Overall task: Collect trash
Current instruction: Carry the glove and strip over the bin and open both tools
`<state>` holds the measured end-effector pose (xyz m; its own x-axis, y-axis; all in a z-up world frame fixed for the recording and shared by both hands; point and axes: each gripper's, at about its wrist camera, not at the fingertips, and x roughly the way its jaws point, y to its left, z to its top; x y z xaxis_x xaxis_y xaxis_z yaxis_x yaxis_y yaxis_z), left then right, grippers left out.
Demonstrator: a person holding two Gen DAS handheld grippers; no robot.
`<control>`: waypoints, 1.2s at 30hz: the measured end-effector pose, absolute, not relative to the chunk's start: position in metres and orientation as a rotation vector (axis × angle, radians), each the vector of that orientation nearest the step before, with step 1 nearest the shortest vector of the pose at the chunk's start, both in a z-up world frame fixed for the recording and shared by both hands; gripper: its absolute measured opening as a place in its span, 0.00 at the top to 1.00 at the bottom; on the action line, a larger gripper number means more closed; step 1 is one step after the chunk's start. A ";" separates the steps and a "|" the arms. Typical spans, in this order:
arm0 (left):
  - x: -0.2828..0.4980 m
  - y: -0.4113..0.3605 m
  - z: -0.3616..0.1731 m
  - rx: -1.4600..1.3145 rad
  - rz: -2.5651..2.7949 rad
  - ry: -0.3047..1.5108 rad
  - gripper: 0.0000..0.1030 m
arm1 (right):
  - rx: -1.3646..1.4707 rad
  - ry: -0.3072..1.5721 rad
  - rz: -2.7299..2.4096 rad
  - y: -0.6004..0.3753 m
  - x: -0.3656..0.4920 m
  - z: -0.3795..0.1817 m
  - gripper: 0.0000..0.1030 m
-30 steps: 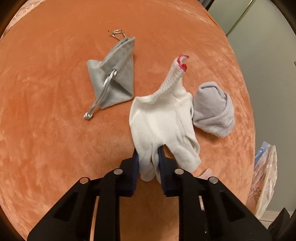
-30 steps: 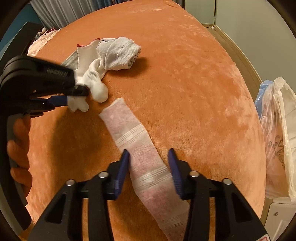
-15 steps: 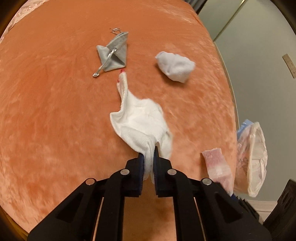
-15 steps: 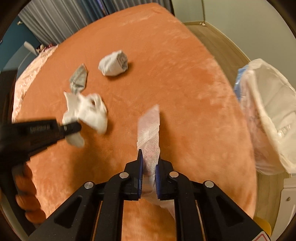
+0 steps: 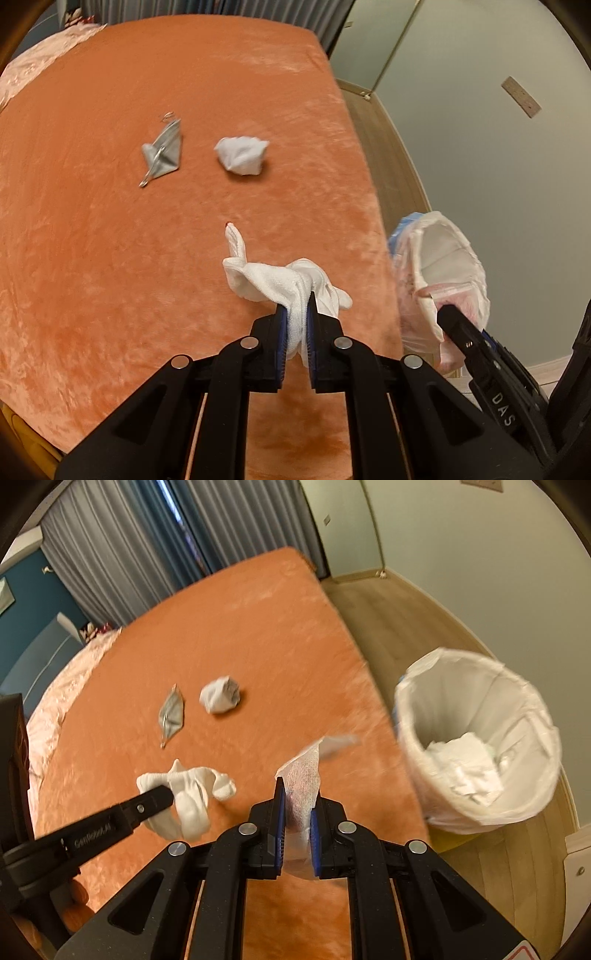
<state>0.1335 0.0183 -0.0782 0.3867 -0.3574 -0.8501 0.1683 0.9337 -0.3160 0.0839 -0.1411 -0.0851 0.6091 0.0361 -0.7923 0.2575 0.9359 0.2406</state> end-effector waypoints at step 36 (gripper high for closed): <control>0.132 -0.212 -0.036 0.002 -0.635 1.065 0.64 | 0.401 0.783 -0.351 -0.331 0.052 -0.042 0.89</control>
